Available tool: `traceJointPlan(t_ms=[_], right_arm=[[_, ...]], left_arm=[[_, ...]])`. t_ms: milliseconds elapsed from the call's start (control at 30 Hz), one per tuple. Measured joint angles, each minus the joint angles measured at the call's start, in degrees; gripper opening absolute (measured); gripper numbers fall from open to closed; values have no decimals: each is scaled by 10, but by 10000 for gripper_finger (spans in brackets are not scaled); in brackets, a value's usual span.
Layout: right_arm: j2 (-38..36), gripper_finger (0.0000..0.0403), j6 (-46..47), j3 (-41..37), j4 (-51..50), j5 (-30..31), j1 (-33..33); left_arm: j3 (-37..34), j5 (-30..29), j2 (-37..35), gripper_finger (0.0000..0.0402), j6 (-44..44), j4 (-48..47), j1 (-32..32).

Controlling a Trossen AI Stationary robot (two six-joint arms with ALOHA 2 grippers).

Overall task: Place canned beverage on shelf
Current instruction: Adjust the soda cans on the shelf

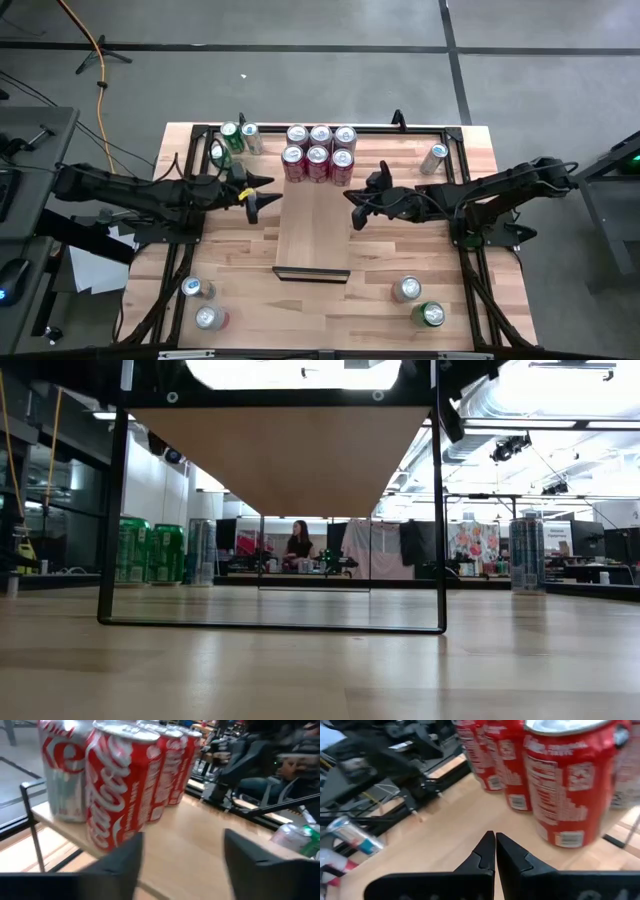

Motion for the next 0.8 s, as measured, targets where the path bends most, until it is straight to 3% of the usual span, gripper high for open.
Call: traceJointPlan(t_ms=[100, 167, 400, 800], right_arm=[[0, 0, -4, 0, 15, -10, -6], [2, 0, 0, 0, 24, -15, -15], [21, 0, -1, 0, 50, -50, -53], [26, 0, -1, 0, 48, -64, -69]], left_arm=[[-8, 30, 0, 66, 4, 19, 30], [-11, 61, 0, 19, 4, 28, 56], [-11, 162, 29, 3, 10, 63, 129], [-11, 189, 115, 0, 7, 148, 164]])
